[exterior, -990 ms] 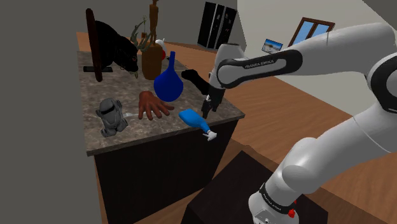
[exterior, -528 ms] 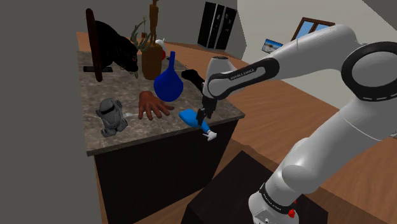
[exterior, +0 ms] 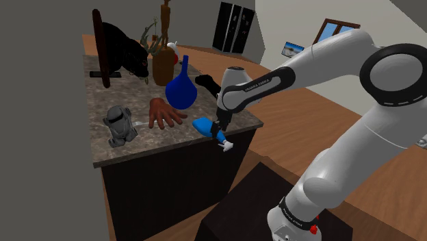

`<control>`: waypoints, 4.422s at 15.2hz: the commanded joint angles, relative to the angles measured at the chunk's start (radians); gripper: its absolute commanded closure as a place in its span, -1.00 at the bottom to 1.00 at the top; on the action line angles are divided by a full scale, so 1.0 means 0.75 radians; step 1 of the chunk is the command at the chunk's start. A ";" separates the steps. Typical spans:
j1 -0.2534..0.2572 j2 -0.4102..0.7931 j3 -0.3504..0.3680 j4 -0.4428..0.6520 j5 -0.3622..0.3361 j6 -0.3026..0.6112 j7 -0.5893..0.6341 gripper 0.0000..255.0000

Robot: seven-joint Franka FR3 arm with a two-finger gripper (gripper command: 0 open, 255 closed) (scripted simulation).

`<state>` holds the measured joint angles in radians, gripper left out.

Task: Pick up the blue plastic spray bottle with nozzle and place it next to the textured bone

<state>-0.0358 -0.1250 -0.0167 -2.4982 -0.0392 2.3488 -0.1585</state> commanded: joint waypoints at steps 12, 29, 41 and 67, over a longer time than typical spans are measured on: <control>0.000 0.001 0.000 0.000 0.000 0.001 0.000 1.00; 0.002 -0.171 0.002 0.140 0.006 -0.311 -0.009 1.00; 0.003 -0.244 0.003 0.292 0.009 -0.536 -0.014 1.00; -0.318 0.366 -0.406 0.979 0.070 -0.601 -0.763 1.00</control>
<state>-0.2645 0.1289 -0.3156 -1.7831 0.0059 1.8973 -0.7117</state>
